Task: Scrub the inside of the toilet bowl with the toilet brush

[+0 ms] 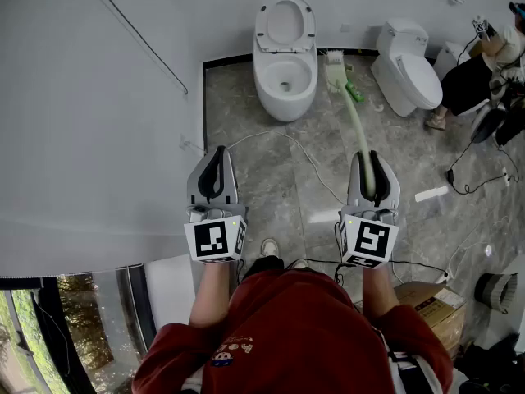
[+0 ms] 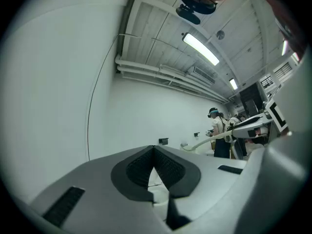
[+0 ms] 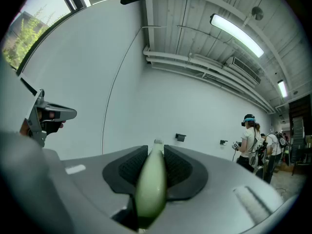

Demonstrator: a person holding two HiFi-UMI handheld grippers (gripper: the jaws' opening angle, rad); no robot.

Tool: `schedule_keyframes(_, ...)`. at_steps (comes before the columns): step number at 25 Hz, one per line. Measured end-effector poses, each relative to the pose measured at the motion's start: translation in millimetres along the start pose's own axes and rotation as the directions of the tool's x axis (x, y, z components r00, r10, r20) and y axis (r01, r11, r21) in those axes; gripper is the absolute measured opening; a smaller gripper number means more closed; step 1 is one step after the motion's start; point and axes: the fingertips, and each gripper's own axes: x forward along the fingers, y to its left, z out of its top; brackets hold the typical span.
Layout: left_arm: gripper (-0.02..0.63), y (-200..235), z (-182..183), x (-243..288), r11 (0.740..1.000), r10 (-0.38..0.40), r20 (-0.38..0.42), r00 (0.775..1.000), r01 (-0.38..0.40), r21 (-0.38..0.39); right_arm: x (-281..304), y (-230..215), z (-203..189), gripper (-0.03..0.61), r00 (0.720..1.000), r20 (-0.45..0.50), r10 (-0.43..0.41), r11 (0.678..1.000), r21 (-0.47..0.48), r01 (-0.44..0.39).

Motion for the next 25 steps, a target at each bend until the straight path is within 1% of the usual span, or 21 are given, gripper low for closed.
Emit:
schedule_keyframes(7, 0.006, 18.1, -2.8, 18.7, 1.0, -0.009, 0.009, 1.0, 0.009, -0.008, 24.7, 17.1, 2.5, 0.115, 1.0, 0.0, 0.0, 1.0, -0.008, 0.0)
schedule_keyframes(14, 0.006, 47.2, -5.7, 40.1, 0.999, -0.033, 0.021, 0.999, 0.033, -0.006, 51.6, 41.7, 6.0, 0.115, 1.0, -0.007, -0.01, 1.0, -0.006, 0.01)
schedule_keyframes(20, 0.006, 67.0, -20.8, 54.7, 0.999, -0.042, 0.013, 0.999, 0.042, -0.033, 71.3, 57.0, 3.0, 0.115, 0.999, -0.027, -0.022, 1.0, -0.002, 0.022)
schedule_keyframes(25, 0.006, 80.8, -32.3, 68.5, 0.998, -0.035, 0.003, 0.999, 0.035, -0.053, 92.1, 64.9, -1.0, 0.115, 0.999, -0.039, -0.021, 1.0, -0.007, 0.021)
